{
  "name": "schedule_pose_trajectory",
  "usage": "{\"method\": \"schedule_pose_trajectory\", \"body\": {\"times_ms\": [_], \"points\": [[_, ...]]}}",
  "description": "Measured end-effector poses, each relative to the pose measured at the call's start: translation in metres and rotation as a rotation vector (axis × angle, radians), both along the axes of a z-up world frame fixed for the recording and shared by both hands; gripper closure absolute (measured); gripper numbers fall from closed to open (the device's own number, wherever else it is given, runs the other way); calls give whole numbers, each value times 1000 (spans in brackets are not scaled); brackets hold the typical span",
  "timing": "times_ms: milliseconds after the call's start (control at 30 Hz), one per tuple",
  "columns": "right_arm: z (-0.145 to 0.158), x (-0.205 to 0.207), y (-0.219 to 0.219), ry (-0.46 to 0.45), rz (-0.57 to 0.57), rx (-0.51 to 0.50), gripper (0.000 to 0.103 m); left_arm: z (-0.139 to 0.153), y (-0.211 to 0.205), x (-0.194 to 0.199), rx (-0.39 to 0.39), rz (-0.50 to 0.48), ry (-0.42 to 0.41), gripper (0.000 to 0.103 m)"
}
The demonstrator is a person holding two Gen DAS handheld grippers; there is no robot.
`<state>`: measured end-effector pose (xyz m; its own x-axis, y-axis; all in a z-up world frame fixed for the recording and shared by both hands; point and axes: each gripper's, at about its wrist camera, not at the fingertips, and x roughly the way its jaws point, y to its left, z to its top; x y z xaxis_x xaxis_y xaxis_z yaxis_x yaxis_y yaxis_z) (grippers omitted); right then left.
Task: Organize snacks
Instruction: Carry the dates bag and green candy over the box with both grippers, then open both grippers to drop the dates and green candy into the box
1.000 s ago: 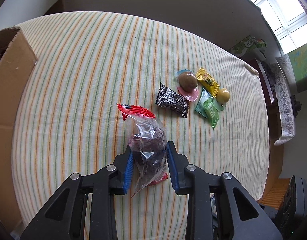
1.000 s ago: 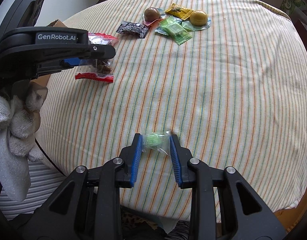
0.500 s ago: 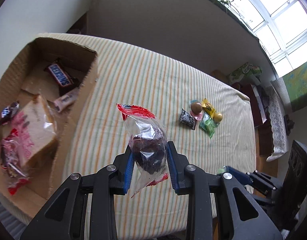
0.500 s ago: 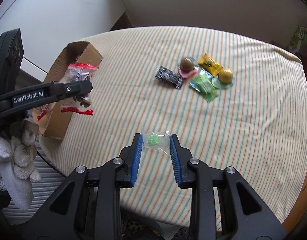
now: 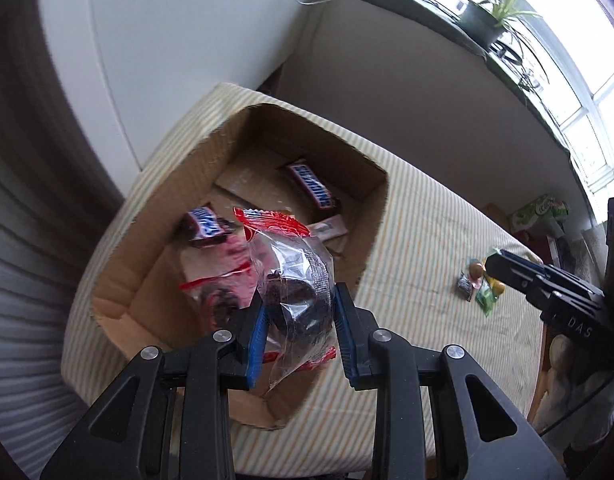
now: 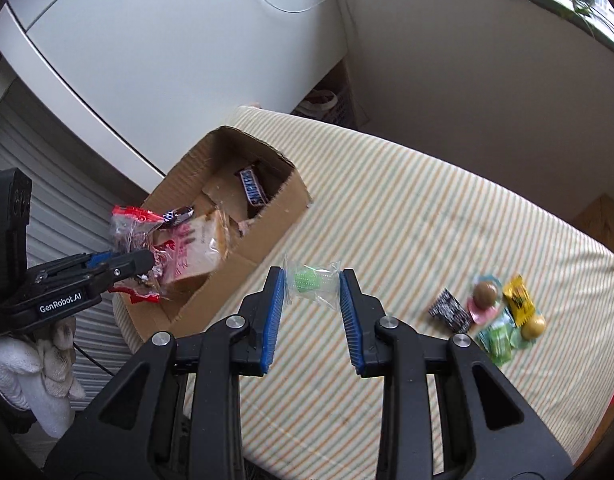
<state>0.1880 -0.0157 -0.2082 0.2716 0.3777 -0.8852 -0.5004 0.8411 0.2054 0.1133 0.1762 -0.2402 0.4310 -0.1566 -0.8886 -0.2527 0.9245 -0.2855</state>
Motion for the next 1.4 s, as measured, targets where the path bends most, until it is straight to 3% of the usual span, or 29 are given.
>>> {"method": "schedule_pose_trajectory", "body": {"times_ms": [333, 633, 667, 700, 767, 800, 1100, 1400], "points": [[-11, 22, 85, -11, 140, -12, 74, -17, 49, -25, 30, 123, 57, 74], [-29, 21, 112, 5, 175, -26, 73, -26, 62, -22, 18, 133, 69, 73], [-30, 20, 113, 8, 178, -30, 70, -25, 63, -22, 21, 133, 70, 73], [-29, 19, 114, 7, 180, -32, 66, -25, 63, -21, 26, 134, 72, 73], [-27, 16, 114, -9, 183, -36, 47, -25, 64, -19, 25, 130, 77, 72], [-25, 15, 113, -17, 184, -34, 44, -24, 63, -19, 27, 130, 79, 72], [-14, 13, 89, -31, 135, -20, 43, -11, 57, -13, 30, 113, 47, 69], [-10, 15, 31, -24, 16, -17, 43, -1, 25, 6, 5, 24, 8, 69]]}}
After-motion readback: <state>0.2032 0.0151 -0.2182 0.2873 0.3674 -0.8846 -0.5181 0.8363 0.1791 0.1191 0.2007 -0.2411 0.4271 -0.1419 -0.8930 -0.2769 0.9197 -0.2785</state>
